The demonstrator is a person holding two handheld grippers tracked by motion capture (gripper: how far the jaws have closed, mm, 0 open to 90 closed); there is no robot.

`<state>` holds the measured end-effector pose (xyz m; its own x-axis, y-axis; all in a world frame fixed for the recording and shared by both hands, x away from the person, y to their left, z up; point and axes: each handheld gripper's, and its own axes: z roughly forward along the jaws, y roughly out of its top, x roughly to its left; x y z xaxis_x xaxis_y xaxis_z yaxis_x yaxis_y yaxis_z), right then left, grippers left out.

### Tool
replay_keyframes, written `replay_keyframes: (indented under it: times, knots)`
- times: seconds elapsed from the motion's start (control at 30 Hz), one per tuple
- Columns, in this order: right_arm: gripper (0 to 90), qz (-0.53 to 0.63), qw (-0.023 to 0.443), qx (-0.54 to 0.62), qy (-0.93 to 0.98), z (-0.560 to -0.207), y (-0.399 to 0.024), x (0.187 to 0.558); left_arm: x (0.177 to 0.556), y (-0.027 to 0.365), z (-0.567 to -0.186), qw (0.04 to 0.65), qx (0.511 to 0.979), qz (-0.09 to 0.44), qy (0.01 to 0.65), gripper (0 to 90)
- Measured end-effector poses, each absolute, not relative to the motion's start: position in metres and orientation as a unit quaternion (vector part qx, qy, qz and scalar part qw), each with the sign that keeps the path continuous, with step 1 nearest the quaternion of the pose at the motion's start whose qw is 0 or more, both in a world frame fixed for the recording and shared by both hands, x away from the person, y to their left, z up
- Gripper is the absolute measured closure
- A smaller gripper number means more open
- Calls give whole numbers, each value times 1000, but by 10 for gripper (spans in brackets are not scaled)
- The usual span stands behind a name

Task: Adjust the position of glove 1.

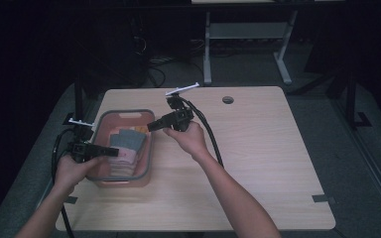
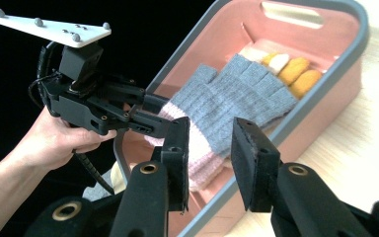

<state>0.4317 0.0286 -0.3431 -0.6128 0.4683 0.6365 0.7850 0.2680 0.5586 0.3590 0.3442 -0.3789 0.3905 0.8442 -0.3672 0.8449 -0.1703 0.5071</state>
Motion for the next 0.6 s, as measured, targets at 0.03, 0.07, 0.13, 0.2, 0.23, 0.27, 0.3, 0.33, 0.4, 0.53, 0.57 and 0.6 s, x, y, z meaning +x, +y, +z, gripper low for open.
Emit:
replay_keyframes:
  times: [0.03,0.07,0.13,0.2,0.23,0.27,0.3,0.33,0.4,0.53,0.57,0.6]
  knots:
    - [683,-451,175,-403,-777,-343,26,432,359,344,-378,332,763,2,555,513]
    - [681,-450,173,-405,-777,-343,24,431,359,344,-377,332,763,4,555,495]
    - [677,-451,172,-408,-775,-343,19,431,360,345,-376,331,762,9,556,472]
    - [669,-451,170,-414,-773,-343,14,430,361,347,-373,330,760,14,559,454]
    - [666,-451,168,-415,-772,-343,11,430,361,348,-372,331,759,17,560,451]
    - [662,-452,166,-415,-772,-344,9,430,361,349,-371,332,758,17,560,449]
    - [658,-452,166,-417,-771,-344,6,430,361,349,-370,335,756,20,562,439]
    - [652,-451,165,-419,-770,-344,4,430,360,350,-368,339,753,26,563,436]
    - [644,-449,163,-421,-771,-344,1,430,360,351,-366,342,752,30,563,431]
    - [629,-451,157,-423,-771,-342,-6,430,360,350,-360,351,747,41,563,416]
    - [625,-452,154,-423,-770,-342,-8,429,360,350,-359,354,746,43,562,411]
    - [621,-451,155,-424,-770,-342,-11,429,359,351,-358,358,744,43,562,411]
